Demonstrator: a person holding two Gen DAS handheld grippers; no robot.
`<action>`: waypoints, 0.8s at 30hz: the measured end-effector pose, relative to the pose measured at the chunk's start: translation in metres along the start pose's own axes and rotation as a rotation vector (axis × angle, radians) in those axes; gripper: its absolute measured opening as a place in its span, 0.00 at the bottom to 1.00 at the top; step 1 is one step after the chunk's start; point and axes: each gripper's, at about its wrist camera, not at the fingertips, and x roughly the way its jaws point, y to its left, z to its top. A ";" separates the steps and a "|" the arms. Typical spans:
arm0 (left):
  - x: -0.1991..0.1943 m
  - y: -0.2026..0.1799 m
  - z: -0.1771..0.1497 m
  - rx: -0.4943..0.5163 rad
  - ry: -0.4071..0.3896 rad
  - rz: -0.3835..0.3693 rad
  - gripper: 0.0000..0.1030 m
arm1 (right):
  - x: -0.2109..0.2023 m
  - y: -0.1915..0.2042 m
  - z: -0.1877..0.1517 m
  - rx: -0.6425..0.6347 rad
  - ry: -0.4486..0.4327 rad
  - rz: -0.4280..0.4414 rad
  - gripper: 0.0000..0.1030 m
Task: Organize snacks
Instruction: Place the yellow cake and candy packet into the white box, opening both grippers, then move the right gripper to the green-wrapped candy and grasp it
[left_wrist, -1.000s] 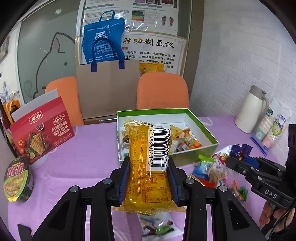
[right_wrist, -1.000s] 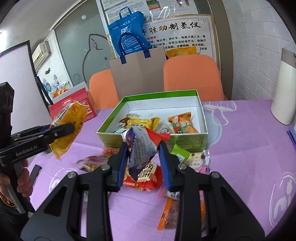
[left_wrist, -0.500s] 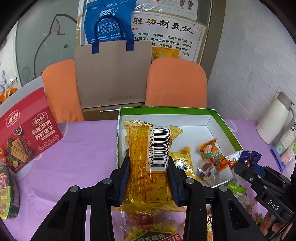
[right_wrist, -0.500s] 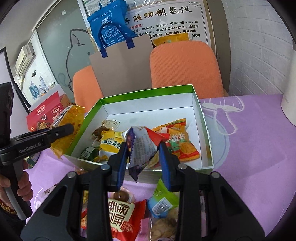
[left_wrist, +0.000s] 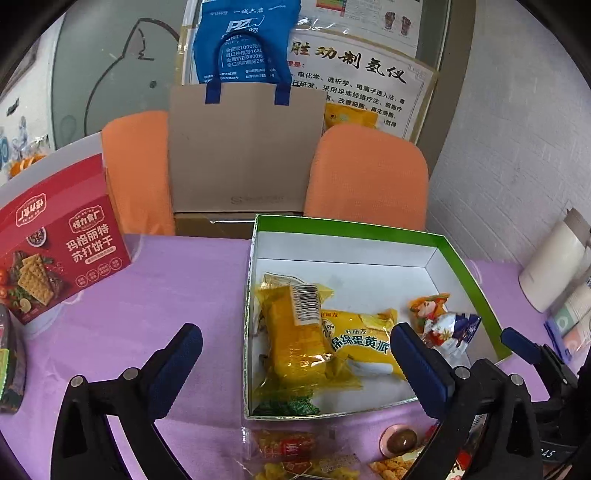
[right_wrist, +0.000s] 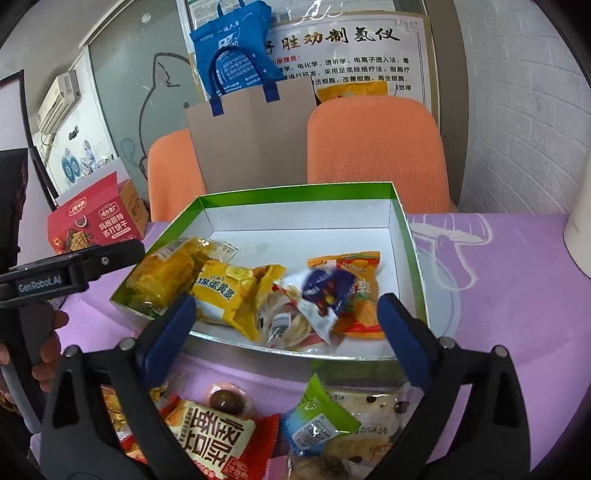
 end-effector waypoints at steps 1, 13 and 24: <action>-0.002 0.001 0.000 0.002 0.002 0.004 1.00 | -0.001 0.000 0.000 -0.002 0.007 -0.004 0.99; -0.061 -0.023 -0.022 0.129 -0.091 0.070 1.00 | -0.065 0.009 -0.009 -0.012 -0.066 0.000 0.99; -0.122 -0.038 -0.072 0.154 -0.094 0.034 1.00 | -0.143 0.037 -0.053 -0.087 -0.131 0.020 0.99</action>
